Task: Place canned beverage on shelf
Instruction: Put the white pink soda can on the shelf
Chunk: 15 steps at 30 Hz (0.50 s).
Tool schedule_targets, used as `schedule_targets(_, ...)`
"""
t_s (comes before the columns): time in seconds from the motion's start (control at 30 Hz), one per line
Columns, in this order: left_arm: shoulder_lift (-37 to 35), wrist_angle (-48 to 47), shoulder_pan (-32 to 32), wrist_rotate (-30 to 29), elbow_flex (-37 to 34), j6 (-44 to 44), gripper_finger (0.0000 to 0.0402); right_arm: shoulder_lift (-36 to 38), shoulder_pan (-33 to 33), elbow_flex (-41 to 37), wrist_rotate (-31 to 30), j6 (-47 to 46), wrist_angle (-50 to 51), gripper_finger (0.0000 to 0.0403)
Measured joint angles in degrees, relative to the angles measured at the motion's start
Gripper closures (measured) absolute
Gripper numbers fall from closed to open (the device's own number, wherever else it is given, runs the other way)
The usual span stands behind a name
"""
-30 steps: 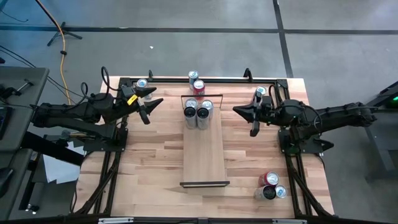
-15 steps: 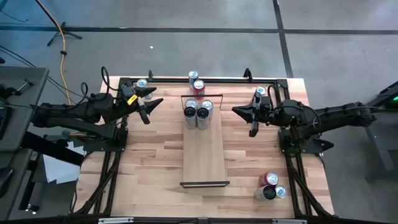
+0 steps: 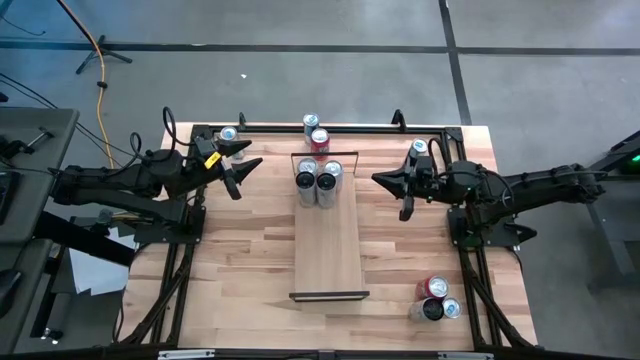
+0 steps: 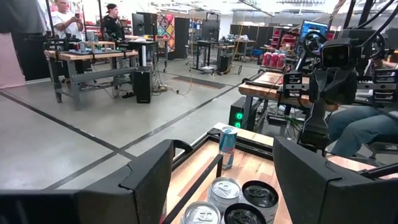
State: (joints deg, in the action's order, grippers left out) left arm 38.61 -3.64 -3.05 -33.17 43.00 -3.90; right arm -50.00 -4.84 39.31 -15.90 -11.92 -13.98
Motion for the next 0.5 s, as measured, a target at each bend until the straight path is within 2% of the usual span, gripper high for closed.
schedule_targets(0.5,0.00,-0.02,0.00,-0.02,0.00,0.02,0.0167,0.00,0.00,0.00,0.00,0.02,1.07,0.0403)
